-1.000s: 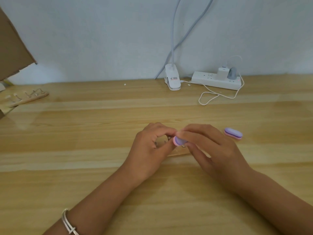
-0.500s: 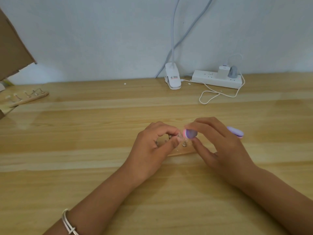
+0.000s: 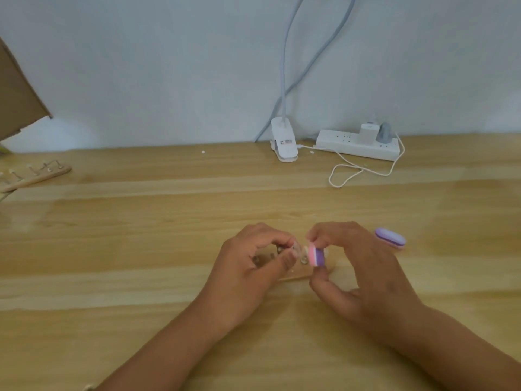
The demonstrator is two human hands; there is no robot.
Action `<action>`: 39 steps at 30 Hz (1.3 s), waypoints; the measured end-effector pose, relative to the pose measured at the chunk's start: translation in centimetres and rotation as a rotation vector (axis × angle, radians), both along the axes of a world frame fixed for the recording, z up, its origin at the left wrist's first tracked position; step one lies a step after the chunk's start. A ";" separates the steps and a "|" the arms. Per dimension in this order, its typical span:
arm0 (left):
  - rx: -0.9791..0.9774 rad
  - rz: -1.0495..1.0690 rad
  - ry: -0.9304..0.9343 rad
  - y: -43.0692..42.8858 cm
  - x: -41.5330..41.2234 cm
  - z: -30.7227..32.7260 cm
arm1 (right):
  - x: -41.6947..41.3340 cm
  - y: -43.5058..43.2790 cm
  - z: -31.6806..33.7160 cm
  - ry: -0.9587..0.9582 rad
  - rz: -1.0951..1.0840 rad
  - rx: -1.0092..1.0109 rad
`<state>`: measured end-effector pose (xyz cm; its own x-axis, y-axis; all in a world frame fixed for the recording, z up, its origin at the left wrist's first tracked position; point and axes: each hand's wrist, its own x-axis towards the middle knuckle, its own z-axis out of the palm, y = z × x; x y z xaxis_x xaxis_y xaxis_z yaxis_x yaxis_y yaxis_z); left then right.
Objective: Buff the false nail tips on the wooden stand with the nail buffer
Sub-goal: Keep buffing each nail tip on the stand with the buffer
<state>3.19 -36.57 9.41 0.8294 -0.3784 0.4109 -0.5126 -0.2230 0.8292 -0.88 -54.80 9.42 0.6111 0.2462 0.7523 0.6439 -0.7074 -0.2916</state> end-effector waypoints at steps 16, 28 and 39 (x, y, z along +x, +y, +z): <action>0.014 -0.020 -0.015 -0.1 -0.4 0.0 | 0.1 -0.3 -0.4 0.055 -0.093 -0.020; -0.031 -0.033 -0.023 0.0 -0.4 -0.3 | 0.2 -0.4 -0.5 0.025 -0.014 0.069; -0.015 -0.075 -0.041 -0.2 -0.8 -0.1 | -0.6 -0.7 0.1 0.143 0.116 0.109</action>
